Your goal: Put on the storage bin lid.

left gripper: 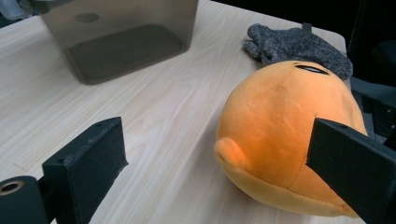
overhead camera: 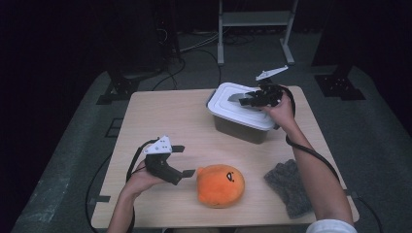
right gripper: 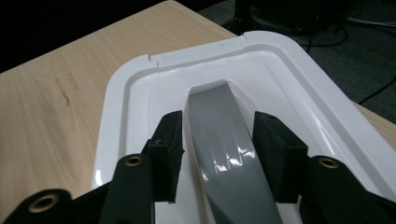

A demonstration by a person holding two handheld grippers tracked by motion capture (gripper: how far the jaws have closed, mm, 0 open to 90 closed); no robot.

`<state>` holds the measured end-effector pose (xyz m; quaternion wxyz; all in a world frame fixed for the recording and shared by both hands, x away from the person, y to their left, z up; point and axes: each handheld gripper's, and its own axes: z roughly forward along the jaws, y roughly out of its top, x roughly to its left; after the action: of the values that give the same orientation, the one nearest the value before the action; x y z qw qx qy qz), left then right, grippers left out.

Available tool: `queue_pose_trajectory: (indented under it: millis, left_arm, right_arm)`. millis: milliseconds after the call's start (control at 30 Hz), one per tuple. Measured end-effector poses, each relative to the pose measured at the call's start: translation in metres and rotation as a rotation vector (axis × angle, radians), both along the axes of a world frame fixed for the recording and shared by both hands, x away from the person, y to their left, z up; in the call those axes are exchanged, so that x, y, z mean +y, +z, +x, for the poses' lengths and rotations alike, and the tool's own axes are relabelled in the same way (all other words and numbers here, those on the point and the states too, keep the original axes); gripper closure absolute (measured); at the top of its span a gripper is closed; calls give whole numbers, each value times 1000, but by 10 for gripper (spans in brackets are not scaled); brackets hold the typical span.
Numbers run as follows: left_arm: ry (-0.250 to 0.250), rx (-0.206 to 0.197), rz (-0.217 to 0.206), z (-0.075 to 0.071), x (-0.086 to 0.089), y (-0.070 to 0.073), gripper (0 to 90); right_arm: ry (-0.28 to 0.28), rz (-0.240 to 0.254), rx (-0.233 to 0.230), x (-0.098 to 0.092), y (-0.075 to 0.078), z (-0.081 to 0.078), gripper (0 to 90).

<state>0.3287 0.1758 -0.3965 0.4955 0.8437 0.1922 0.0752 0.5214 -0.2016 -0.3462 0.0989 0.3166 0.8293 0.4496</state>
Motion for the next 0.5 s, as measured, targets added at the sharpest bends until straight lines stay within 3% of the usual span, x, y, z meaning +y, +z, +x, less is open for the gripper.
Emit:
queue_pose_trajectory:
  millis: [500]
  left_arm:
    - [18,1,-13,1,8,1,40]
  right_arm:
    - [81,2,21,8,1,-6,656]
